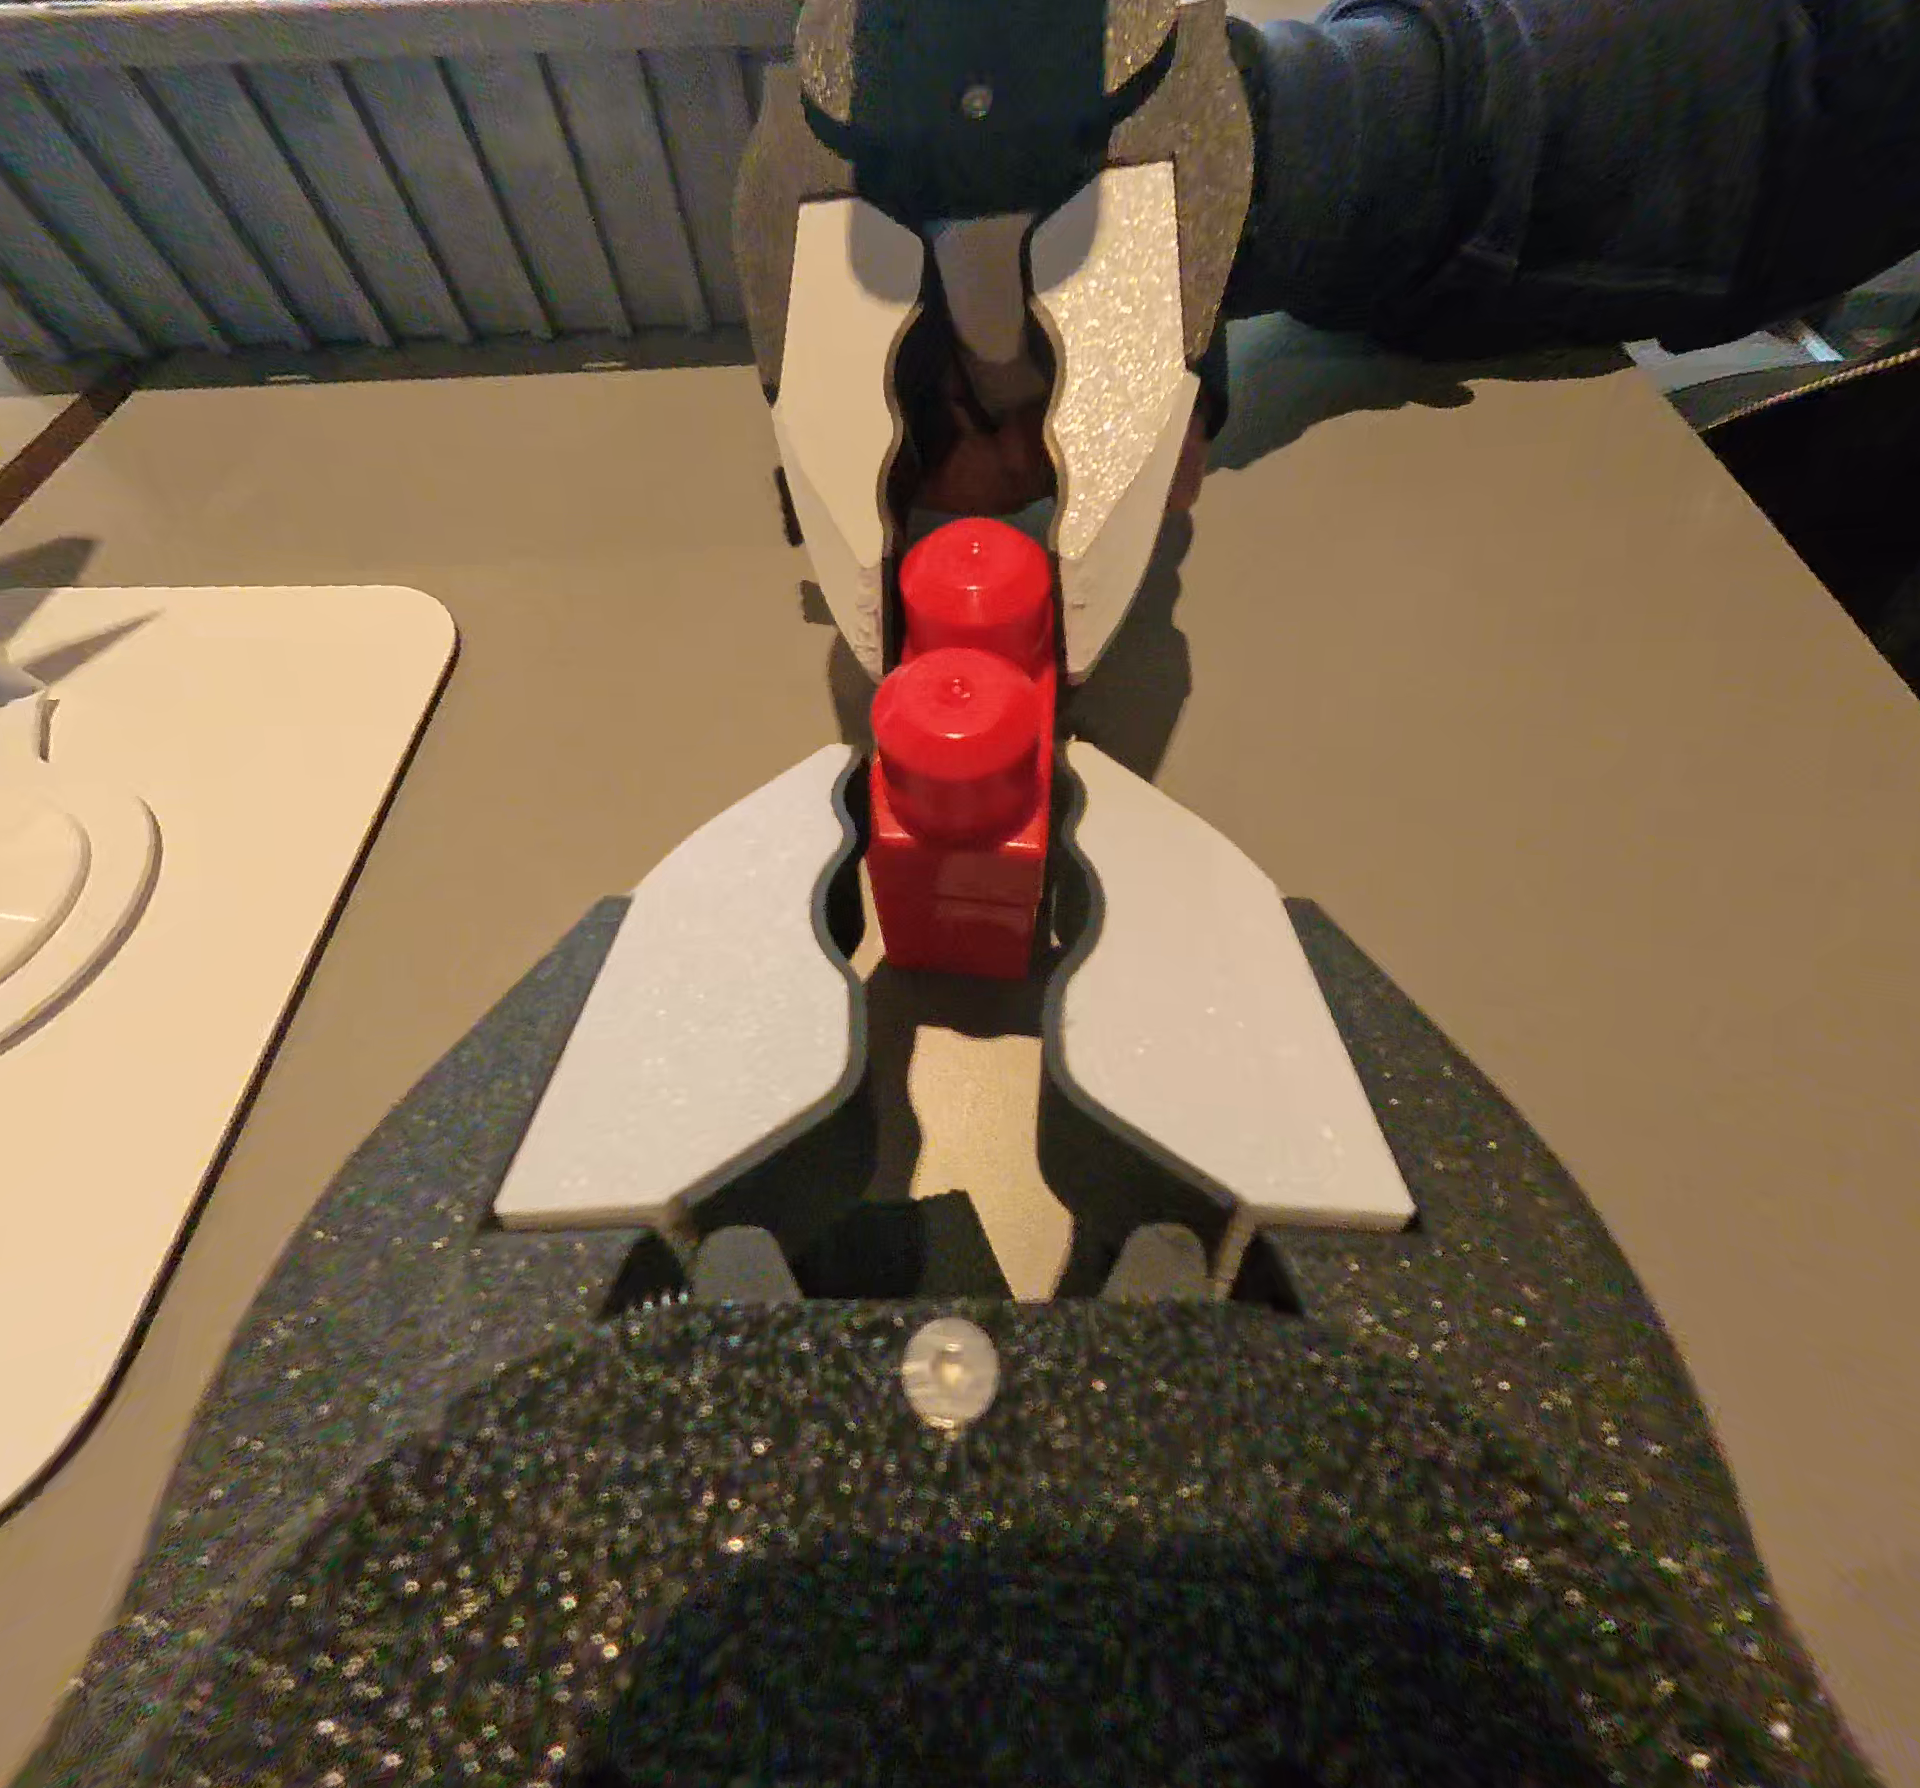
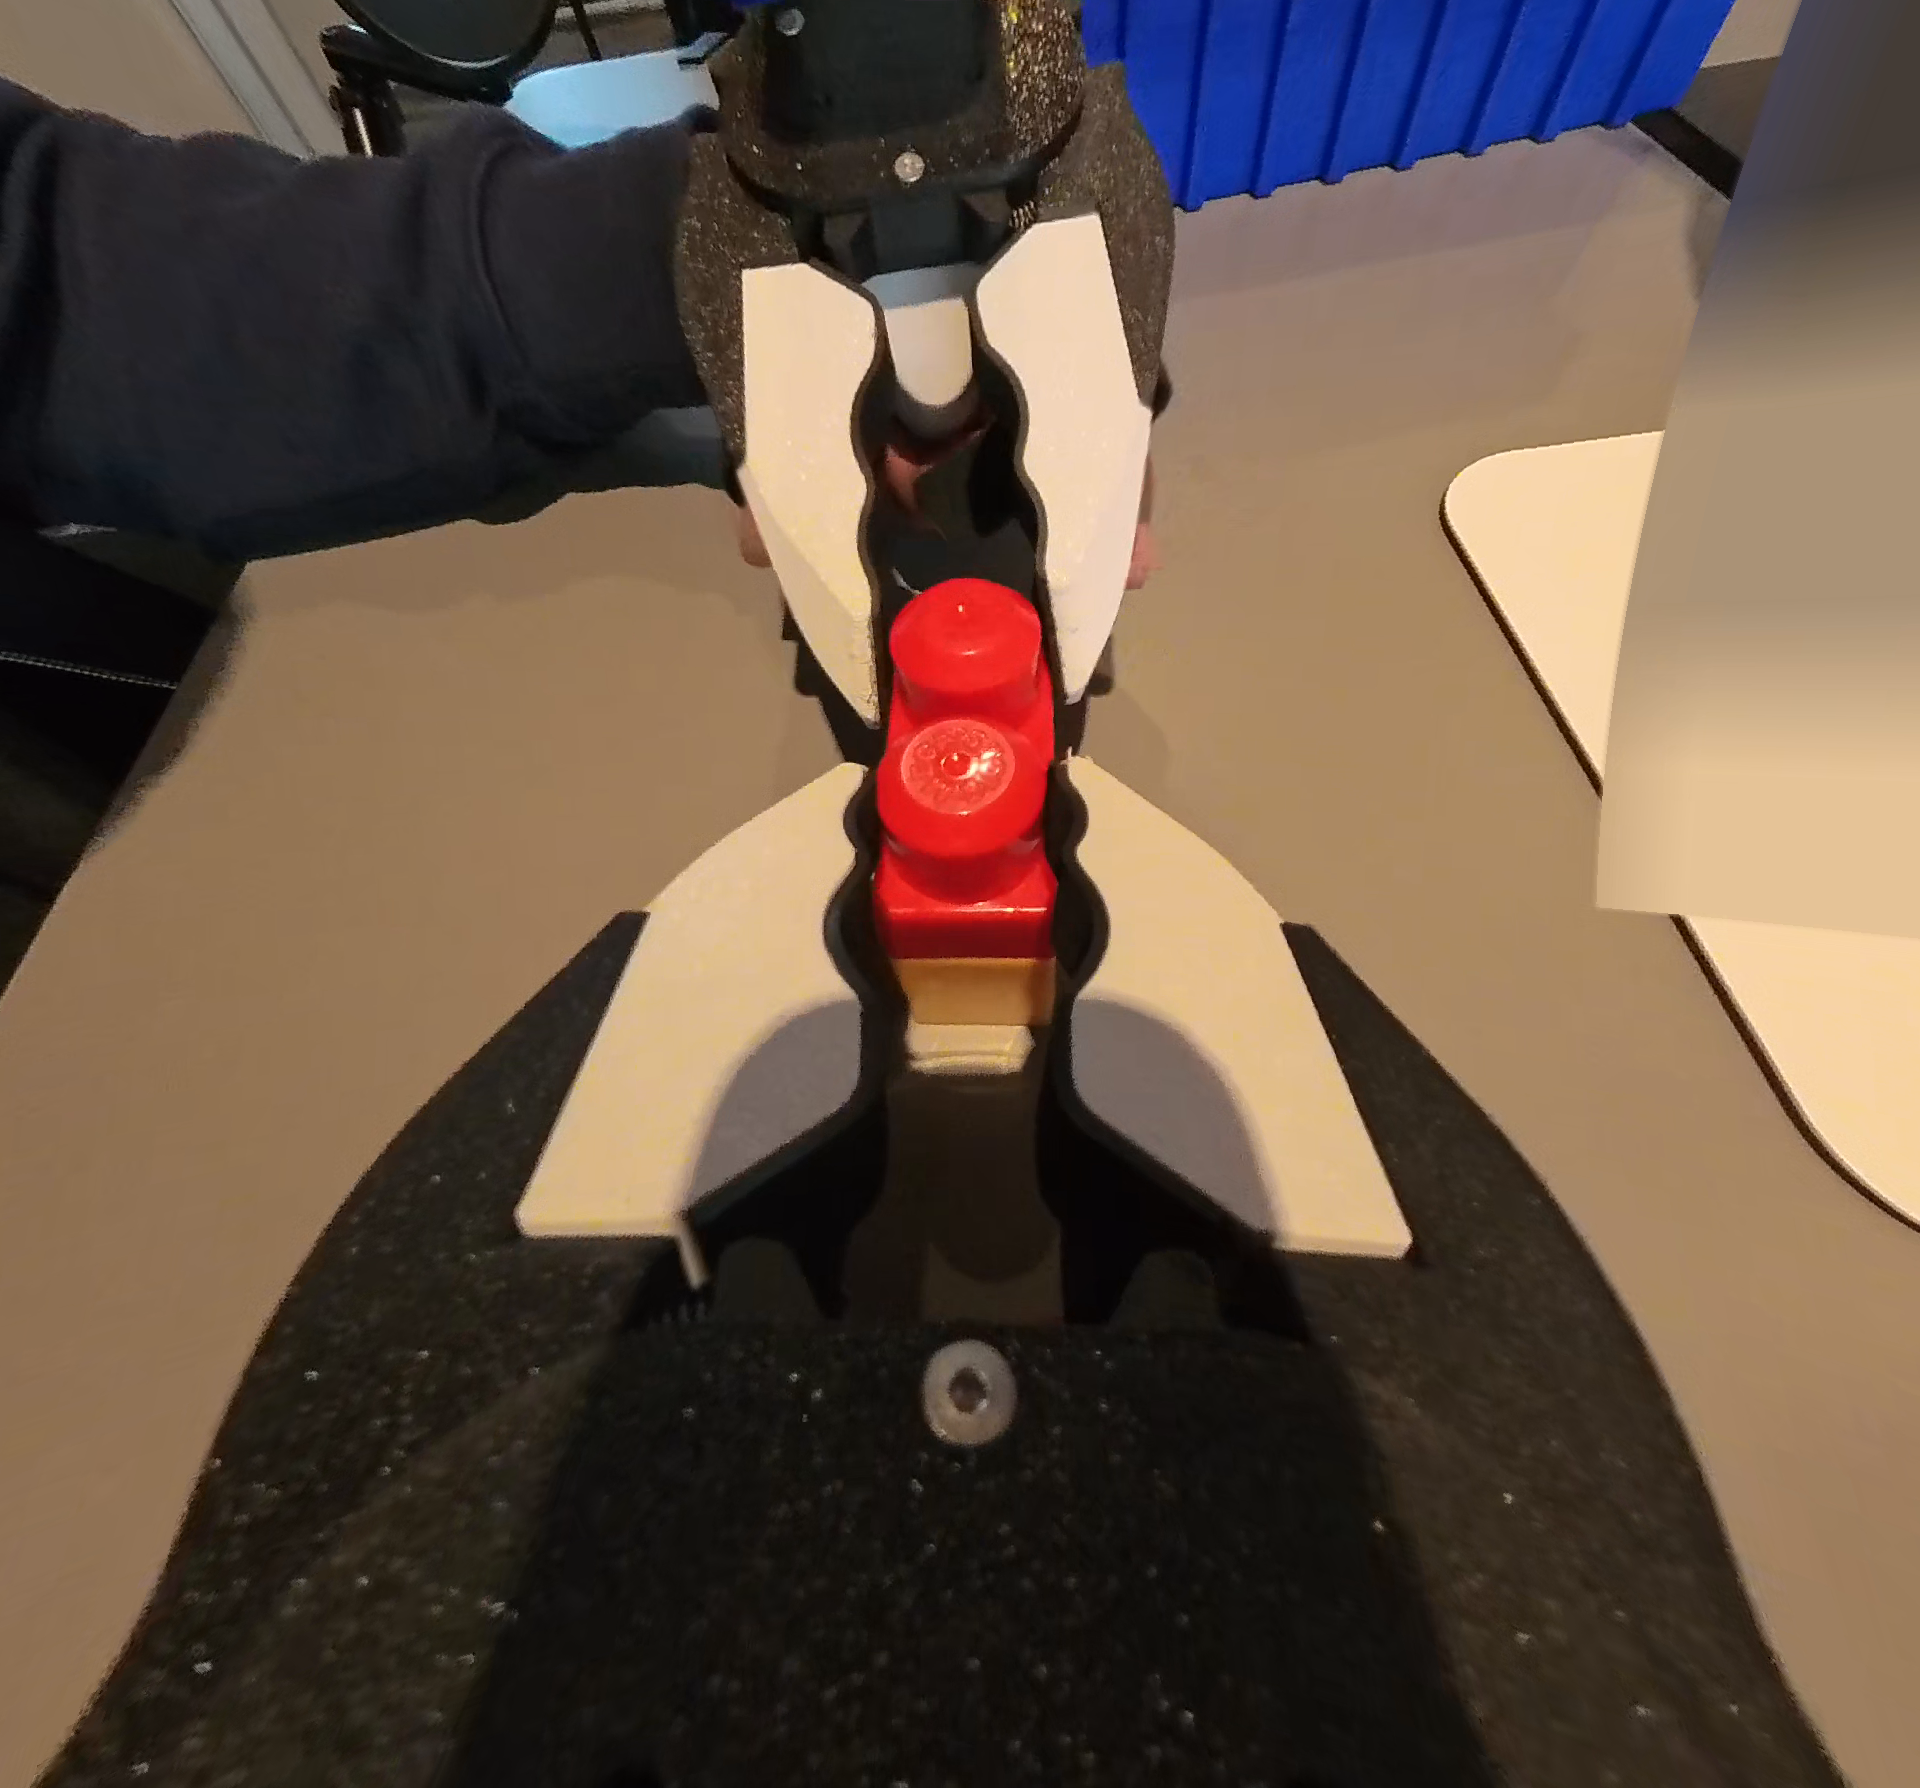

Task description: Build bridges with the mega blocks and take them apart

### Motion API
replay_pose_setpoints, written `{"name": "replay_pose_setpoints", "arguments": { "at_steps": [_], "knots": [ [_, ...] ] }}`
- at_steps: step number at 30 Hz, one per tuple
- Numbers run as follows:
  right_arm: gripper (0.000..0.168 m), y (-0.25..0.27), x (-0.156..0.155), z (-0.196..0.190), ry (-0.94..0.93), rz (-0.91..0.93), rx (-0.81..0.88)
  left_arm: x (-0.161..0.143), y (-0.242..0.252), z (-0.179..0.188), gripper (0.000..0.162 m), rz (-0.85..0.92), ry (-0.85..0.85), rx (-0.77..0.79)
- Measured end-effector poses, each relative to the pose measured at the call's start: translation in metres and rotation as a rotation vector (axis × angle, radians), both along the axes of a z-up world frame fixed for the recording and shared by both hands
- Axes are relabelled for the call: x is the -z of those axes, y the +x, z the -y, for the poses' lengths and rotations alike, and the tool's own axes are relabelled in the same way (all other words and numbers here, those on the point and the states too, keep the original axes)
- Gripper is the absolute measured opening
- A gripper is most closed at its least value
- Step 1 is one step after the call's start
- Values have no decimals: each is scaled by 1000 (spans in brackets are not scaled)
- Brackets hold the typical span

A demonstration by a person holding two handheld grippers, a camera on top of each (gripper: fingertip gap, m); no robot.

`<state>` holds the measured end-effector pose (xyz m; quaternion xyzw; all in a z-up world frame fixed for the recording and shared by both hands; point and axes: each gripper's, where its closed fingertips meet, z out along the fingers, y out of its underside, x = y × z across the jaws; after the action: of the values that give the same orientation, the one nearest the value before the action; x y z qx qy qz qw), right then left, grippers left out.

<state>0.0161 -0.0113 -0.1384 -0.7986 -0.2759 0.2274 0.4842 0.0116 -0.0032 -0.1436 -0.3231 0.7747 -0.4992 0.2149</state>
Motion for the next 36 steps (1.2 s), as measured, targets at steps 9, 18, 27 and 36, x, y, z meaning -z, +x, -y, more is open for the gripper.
{"name": "replay_pose_setpoints", "arguments": {
  "at_steps": [9,18,27,36],
  "knots": [
    [32,0,1,0,-14,-20,13,2,-1,0,33,-67,3,-6],
    [35,0,-1,9,35,56,-9,1,-6,-3,34,-17,-6,-8],
    [57,21,19,24,-90,109,15,22,-9,-16,48,-110,91,-49],
    [36,15,49,11,-155,313,54,40,-4,-2,36,-182,202,-19]
  ]
}}
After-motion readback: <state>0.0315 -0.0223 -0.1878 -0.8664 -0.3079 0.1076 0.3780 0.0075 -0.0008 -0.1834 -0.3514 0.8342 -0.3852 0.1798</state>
